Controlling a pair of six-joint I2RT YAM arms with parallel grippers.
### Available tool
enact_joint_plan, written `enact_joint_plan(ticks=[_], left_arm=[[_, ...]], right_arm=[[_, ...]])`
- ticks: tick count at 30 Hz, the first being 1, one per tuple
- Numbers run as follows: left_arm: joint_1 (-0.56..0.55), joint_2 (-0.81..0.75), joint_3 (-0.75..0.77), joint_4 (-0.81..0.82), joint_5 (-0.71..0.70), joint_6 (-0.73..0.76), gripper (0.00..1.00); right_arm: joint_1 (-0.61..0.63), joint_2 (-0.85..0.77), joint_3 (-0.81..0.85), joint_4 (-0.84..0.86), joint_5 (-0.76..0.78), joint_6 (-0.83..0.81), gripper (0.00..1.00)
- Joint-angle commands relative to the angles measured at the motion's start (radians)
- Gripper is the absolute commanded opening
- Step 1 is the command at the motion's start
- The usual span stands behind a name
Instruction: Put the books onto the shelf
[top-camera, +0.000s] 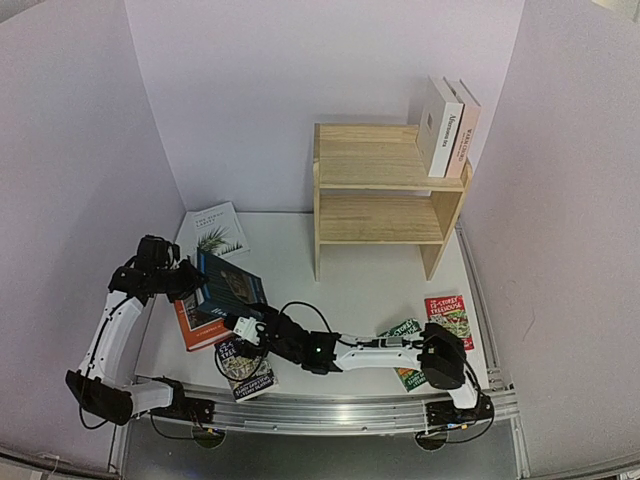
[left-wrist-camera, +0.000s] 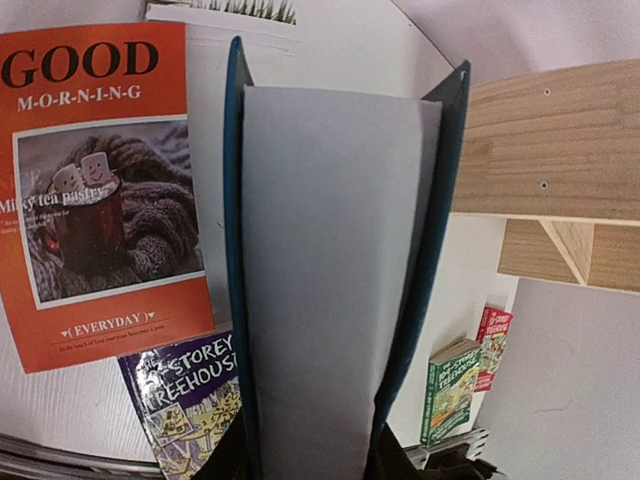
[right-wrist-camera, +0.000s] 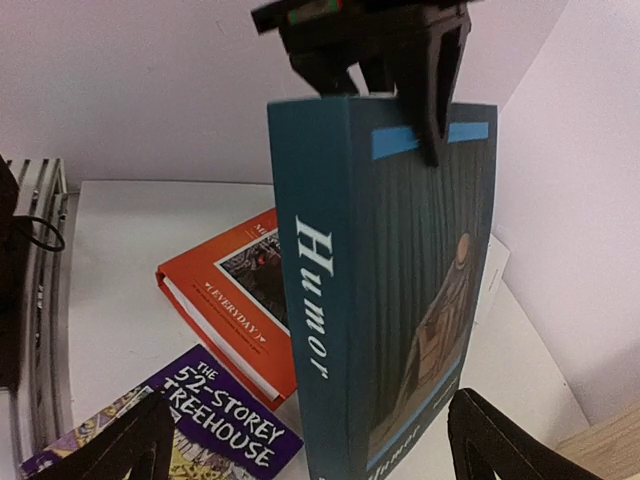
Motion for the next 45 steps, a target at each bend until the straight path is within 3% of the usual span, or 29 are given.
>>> enact_joint_plan(ticks=[1, 6, 9, 12, 17, 21, 23, 25, 27, 28, 29, 33, 37, 40, 45], left_arm=[[0.033, -0.001, 0.051, -0.012, 0.014, -0.149, 0.25], [0.038, 0.001, 0.051, -0.007, 0.039, -0.185, 0.26], [0.038, 0.008, 0.048, -0.006, 0.043, -0.203, 0.27], [0.039, 0.015, 0.043, 0.001, 0.056, -0.22, 0.29], [0.041, 0.018, 0.043, 0.006, 0.058, -0.219, 0.3], [0.047, 0.016, 0.039, 0.007, 0.055, -0.221, 0.31], [0.05, 0.015, 0.036, 0.013, 0.056, -0.223, 0.31], [0.05, 0.012, 0.036, 0.026, 0.066, -0.219, 0.41], [0.05, 0.008, 0.039, 0.048, 0.083, -0.208, 0.75], [0.051, 0.006, 0.046, 0.062, 0.084, -0.194, 0.91], [0.051, 0.001, 0.056, 0.077, 0.082, -0.17, 0.98], [0.051, -0.046, 0.149, 0.152, 0.014, -0.019, 1.0], [0.051, -0.171, 0.194, 0.371, -0.109, 0.216, 1.0], [0.05, -0.249, 0.179, 0.481, -0.235, 0.345, 1.0], [0.051, -0.307, 0.132, 0.5, -0.289, 0.411, 1.0]], right_arm=[[-0.018, 0.125, 0.152, 0.167, 0.114, -0.112, 0.94], [-0.018, 0.232, 0.25, 0.172, 0.209, -0.101, 0.92], [-0.014, 0.308, 0.351, 0.172, 0.318, -0.141, 0.83], [-0.007, 0.389, 0.456, 0.173, 0.403, -0.215, 0.8], [-0.006, 0.404, 0.467, 0.202, 0.465, -0.237, 0.51], [-0.006, 0.369, 0.412, 0.226, 0.488, -0.238, 0.39], [-0.006, 0.354, 0.386, 0.234, 0.521, -0.23, 0.27], [-0.006, 0.334, 0.364, 0.241, 0.551, -0.213, 0.08], [-0.006, 0.308, 0.349, 0.241, 0.571, -0.197, 0.0], [-0.006, 0.291, 0.344, 0.241, 0.577, -0.188, 0.0], [-0.006, 0.27, 0.336, 0.241, 0.579, -0.18, 0.0], [-0.009, 0.156, 0.28, 0.19, 0.532, -0.087, 0.0], [-0.047, -0.024, 0.25, -0.101, 0.352, 0.168, 0.0], [-0.087, -0.148, 0.249, -0.22, 0.22, 0.301, 0.0], [-0.162, -0.3, 0.348, -0.309, 0.016, 0.44, 0.0]])
